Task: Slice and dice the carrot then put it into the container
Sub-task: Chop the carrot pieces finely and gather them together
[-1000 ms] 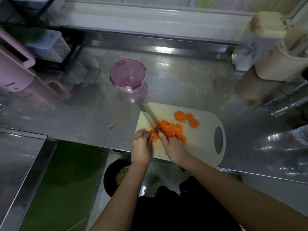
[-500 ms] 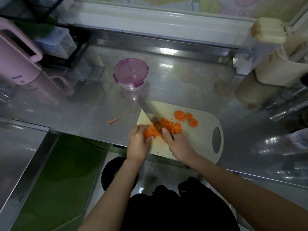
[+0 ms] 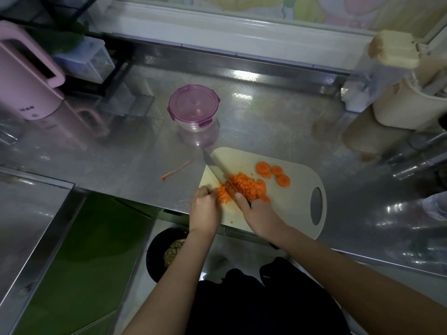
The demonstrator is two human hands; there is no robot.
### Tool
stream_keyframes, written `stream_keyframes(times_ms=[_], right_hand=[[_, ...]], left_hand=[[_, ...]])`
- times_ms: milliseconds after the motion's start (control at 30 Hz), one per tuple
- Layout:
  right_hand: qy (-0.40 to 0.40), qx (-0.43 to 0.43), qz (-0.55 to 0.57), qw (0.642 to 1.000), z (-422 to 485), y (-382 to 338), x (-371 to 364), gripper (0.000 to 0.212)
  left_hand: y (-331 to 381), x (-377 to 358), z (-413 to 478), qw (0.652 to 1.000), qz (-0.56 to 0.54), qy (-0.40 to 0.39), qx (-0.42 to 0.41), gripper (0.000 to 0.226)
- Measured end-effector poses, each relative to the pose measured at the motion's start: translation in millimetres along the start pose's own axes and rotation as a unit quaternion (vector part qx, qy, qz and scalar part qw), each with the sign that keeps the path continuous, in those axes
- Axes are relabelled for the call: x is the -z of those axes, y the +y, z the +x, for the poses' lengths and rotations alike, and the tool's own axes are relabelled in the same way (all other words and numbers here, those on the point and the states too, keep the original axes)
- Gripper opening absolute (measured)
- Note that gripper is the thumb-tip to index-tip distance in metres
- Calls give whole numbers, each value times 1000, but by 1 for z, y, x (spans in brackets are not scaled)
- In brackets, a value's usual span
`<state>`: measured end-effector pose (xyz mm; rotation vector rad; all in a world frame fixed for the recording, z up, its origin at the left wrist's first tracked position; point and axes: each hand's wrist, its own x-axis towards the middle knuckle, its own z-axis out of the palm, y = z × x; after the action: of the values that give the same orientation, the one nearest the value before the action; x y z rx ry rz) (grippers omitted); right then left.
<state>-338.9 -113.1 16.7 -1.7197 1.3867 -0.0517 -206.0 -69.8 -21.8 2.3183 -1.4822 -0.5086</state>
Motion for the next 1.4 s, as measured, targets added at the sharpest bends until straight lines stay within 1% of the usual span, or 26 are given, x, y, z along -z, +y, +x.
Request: stream_keyframes(times_ms=[167, 300, 433, 533, 633, 733, 867, 933, 1000, 1067, 1200, 1400], right_hand=[[-1, -25, -5, 1000, 5, -2, -3, 59], [16, -24, -14, 999, 5, -1, -8, 58], [25, -12, -17, 999, 7, -2, -14, 58], [18, -13, 1, 1000, 9, -5, -10, 59], [6, -23, 34, 999, 9, -3, -6, 59], [-4, -37, 70, 997, 12, -2, -1, 57], [-3, -21, 81, 996, 12, -3, 4, 55], [8, -12, 85, 996, 8, -3, 5, 56], [22, 6, 87, 996, 2, -5, 6, 53], [22, 22, 76, 997, -2, -6, 6, 50], [2, 17, 25, 1000, -5, -7, 4, 59], [10, 13, -50, 999, -1, -10, -4, 62]], left_hand=[[-1, 0, 0, 1000, 12, -3, -3, 29], [-2, 1, 1, 1000, 17, -4, -6, 28], [-3, 1, 1, 999, 40, -19, -11, 35], [-4, 1, 1, 999, 25, -22, -6, 34], [-1, 2, 0, 999, -17, -20, 18, 28], [-1, 0, -1, 1000, -15, 1, 16, 30], [-1, 0, -3, 1000, -15, 4, 19, 32], [-1, 0, -3, 1000, -18, 3, 18, 32], [-1, 0, -3, 1000, -22, 6, 19, 31], [-1, -1, -3, 1000, -21, 9, 18, 30], [-1, 0, -3, 1000, -20, 11, 18, 28], [-1, -1, -2, 1000, -2, 12, 24, 28]])
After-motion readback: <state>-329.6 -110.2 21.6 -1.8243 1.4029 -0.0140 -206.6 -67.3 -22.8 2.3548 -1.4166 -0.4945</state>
